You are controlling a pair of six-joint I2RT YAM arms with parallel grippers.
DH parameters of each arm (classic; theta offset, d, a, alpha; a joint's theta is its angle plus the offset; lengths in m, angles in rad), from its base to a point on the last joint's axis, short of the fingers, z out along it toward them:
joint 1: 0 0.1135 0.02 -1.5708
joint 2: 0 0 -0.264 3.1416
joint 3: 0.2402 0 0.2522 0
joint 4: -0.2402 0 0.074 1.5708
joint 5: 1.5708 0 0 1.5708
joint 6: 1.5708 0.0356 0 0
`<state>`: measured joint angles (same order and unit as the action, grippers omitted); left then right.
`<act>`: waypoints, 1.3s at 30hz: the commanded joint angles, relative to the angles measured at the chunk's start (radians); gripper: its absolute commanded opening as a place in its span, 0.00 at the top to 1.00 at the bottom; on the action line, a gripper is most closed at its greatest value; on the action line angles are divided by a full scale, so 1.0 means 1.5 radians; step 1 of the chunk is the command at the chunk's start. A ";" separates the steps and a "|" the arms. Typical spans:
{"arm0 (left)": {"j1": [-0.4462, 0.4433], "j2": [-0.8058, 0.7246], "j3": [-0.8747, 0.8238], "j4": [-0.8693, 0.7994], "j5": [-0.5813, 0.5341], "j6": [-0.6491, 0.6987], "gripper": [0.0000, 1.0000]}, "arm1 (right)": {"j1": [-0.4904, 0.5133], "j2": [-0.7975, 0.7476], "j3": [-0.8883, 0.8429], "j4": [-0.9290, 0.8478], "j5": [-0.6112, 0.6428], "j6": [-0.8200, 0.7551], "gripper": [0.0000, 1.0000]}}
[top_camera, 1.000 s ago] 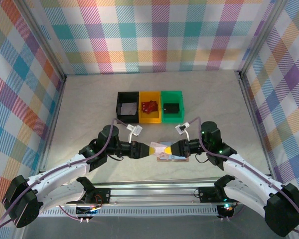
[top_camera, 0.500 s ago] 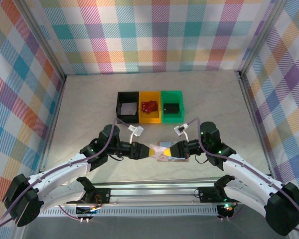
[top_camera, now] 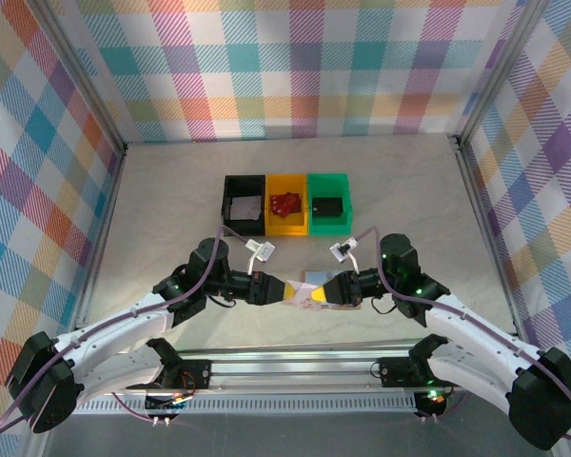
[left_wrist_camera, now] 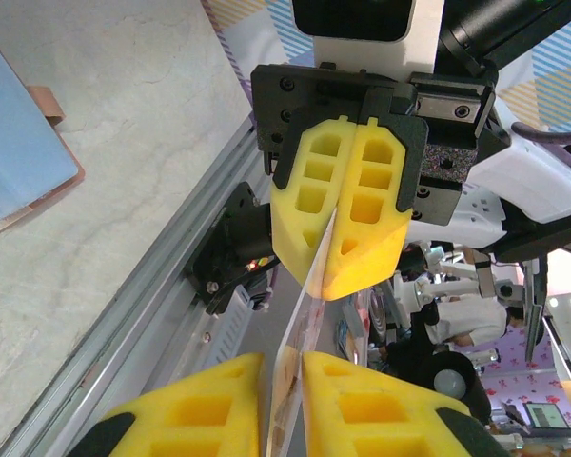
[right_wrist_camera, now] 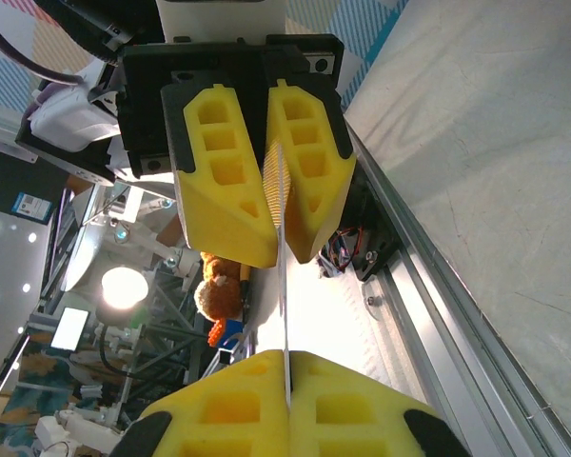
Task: Take the credit cards out of the card holder
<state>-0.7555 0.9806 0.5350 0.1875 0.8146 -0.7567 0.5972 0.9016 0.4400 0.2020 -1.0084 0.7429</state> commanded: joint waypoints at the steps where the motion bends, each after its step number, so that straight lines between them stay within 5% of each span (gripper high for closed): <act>1: 0.006 -0.009 0.021 0.004 0.008 0.018 0.84 | 0.006 -0.008 0.010 0.021 -0.017 -0.019 1.00; 11: 0.006 -0.016 0.023 -0.005 0.005 0.022 1.00 | 0.007 -0.008 0.018 -0.008 0.000 -0.036 0.97; 18: 0.032 -0.054 0.046 -0.140 -0.079 0.078 1.00 | 0.002 -0.057 0.042 -0.130 0.112 -0.094 0.50; 25: 0.123 -0.057 0.107 -0.316 -0.175 0.129 1.00 | -0.020 -0.139 0.044 -0.220 0.258 -0.105 0.25; 33: 0.314 0.035 0.211 -0.435 -0.161 0.175 1.00 | -0.036 -0.168 0.036 -0.253 0.288 -0.102 0.07; 39: 0.368 0.126 0.304 -0.467 -0.190 0.210 1.00 | -0.036 -0.167 0.031 -0.254 0.296 -0.101 0.01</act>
<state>-0.2333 1.1263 0.9283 -0.4568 0.5472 -0.4911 0.5461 0.6533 0.4828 -0.1638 -0.5812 0.6048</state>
